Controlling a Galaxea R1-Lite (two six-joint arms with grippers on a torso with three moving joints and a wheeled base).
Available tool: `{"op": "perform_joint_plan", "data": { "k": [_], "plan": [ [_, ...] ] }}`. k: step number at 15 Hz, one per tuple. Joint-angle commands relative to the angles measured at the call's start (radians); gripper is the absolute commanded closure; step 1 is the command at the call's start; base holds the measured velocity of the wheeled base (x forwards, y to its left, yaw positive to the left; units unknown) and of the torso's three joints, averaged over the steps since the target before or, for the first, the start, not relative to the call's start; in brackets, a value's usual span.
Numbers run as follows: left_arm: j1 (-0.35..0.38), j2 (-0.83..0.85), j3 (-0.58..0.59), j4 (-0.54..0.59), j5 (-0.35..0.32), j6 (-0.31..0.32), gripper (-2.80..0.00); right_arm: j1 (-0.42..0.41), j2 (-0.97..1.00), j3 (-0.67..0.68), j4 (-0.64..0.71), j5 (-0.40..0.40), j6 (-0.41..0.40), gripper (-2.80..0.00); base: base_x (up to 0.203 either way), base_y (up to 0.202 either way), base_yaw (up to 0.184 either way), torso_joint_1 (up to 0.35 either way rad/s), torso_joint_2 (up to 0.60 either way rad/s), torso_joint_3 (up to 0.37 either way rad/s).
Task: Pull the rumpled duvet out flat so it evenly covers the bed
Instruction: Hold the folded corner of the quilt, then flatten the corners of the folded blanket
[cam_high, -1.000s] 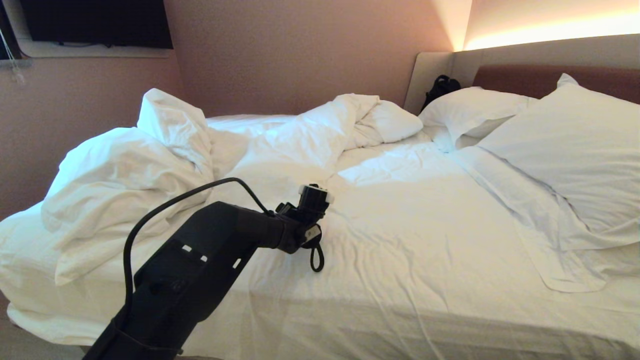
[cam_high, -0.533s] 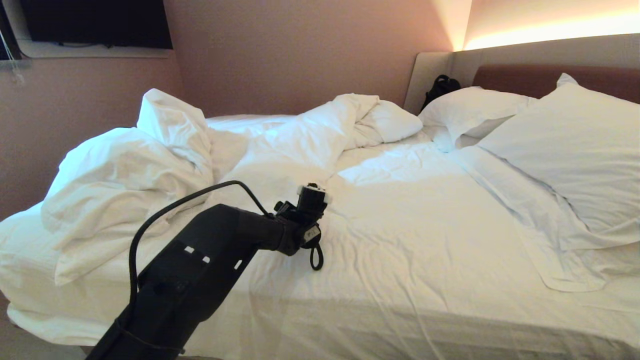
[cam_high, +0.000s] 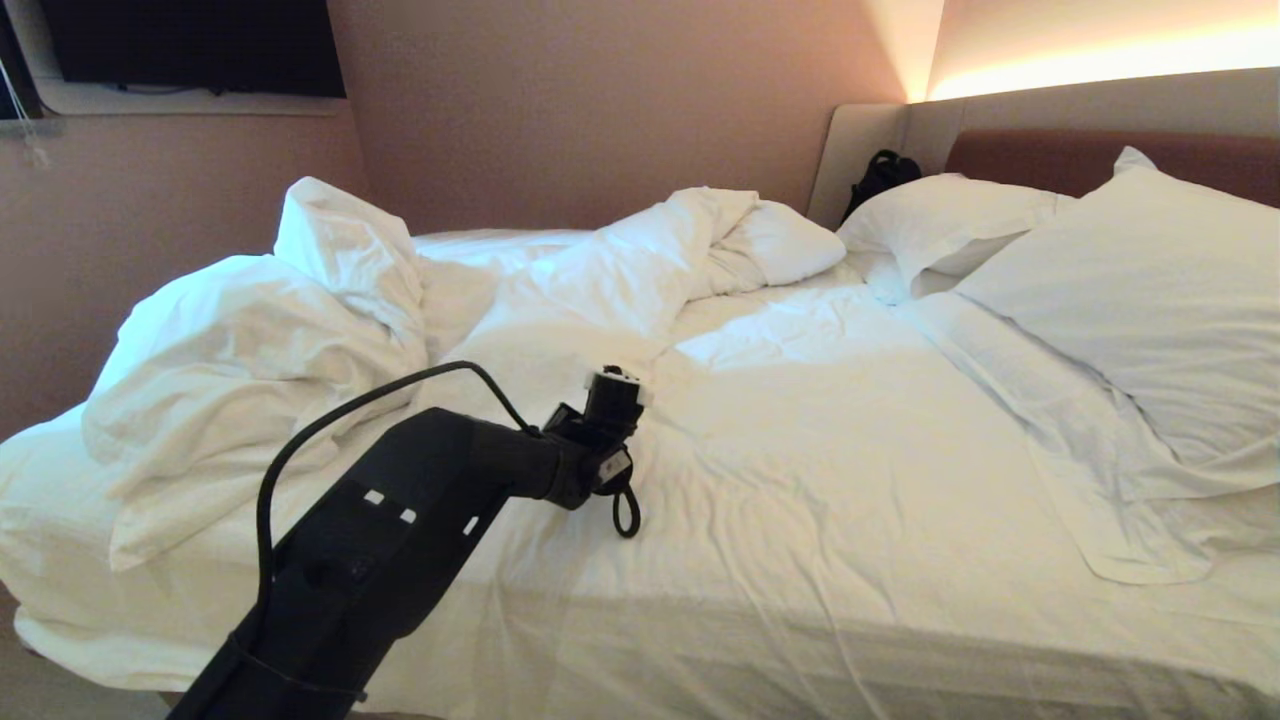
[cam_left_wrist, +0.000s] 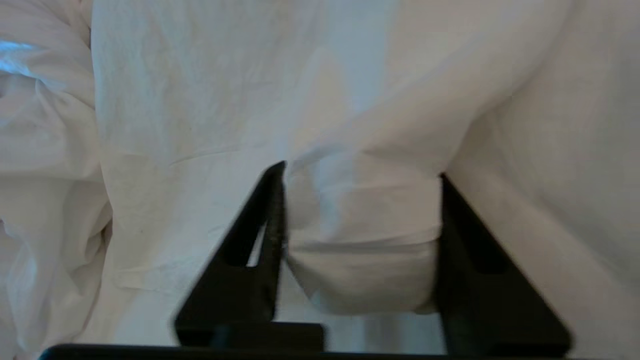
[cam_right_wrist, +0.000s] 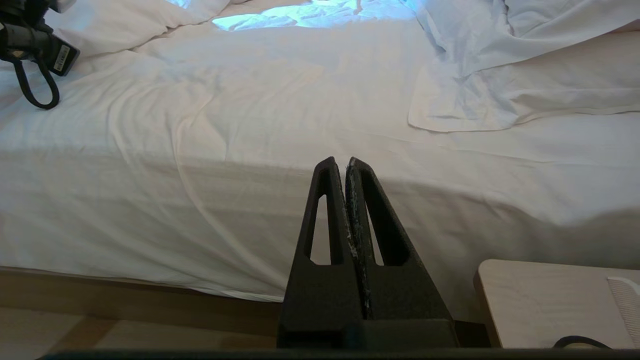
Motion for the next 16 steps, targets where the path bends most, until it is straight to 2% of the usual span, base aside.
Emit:
{"op": "perform_joint_plan", "data": {
  "k": [1,4,11,16],
  "plan": [
    [0.0,-0.007,0.001,-0.002,0.002,-0.003,0.0,0.0,0.0,0.0,0.0,0.001,0.0,0.0,0.0,0.0,0.0,0.0,0.0,0.0],
    [0.0,-0.018,0.001,-0.002,-0.003,-0.026,0.0,0.0,0.0,0.0,0.0,0.001,0.0,0.0,0.0,0.0,0.0,0.0,0.0,0.0],
    [-0.014,-0.116,0.01,0.001,-0.057,-0.158,0.0,0.0,0.0,0.0,0.0,0.001,0.0,0.0,0.0,0.0,0.0,0.0,0.0,0.0],
    [-0.094,-0.24,0.031,0.012,-0.088,-0.25,0.0,0.0,0.0,0.0,0.0,0.001,0.0,0.0,0.0,0.0,0.0,0.0,0.0,0.0]
  ]
}}
